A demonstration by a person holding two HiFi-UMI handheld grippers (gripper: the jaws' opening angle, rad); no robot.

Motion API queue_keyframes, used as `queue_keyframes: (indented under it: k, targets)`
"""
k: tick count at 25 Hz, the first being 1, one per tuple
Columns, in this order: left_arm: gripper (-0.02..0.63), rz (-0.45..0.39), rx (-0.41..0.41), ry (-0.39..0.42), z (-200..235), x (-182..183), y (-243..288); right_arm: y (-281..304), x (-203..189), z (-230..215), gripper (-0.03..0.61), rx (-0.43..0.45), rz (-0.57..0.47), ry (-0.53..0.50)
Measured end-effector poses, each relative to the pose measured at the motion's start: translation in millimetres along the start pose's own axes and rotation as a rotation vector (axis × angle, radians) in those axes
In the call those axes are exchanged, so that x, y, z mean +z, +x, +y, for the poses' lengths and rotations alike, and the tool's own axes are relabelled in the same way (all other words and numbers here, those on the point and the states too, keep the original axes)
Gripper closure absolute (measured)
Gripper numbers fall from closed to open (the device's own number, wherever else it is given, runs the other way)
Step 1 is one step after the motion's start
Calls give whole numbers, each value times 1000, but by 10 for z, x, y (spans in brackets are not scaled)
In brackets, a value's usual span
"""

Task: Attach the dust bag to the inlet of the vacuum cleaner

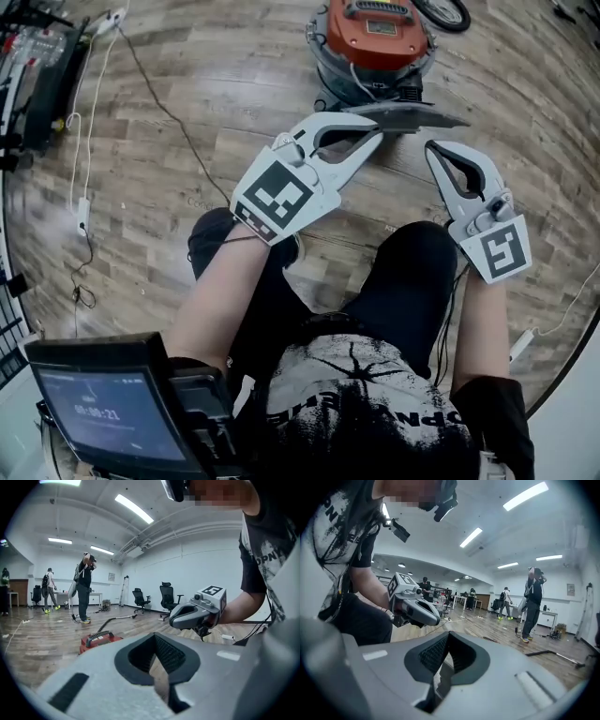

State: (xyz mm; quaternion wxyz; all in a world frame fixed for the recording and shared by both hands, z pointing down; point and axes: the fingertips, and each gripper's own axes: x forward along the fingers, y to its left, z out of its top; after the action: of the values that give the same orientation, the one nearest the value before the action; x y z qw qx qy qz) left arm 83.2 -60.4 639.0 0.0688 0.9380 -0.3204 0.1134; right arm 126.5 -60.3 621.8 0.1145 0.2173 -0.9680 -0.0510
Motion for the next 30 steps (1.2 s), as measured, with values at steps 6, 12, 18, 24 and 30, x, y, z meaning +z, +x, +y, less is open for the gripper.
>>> queue_keyframes:
  k: [6, 12, 18, 24, 30]
  targets:
    - [609, 15, -24, -24, -238, 938, -617, -461, 1011, 28, 572, 22, 38, 133]
    - [609, -25, -4, 10, -495, 2249, -1025, -1073, 2185, -17, 572, 22, 32, 169]
    - [609, -177, 52, -65, -859, 3585, -1230, -1548, 3255, -135, 572, 10, -27, 160]
    - [609, -230, -29, -41, -945, 4234, -1308, -1624, 3993, -220, 572, -43, -71, 127]
    - [609, -256, -153, 34, -759, 4606, -1494, -1432, 4402, -233, 572, -159, -97, 91]
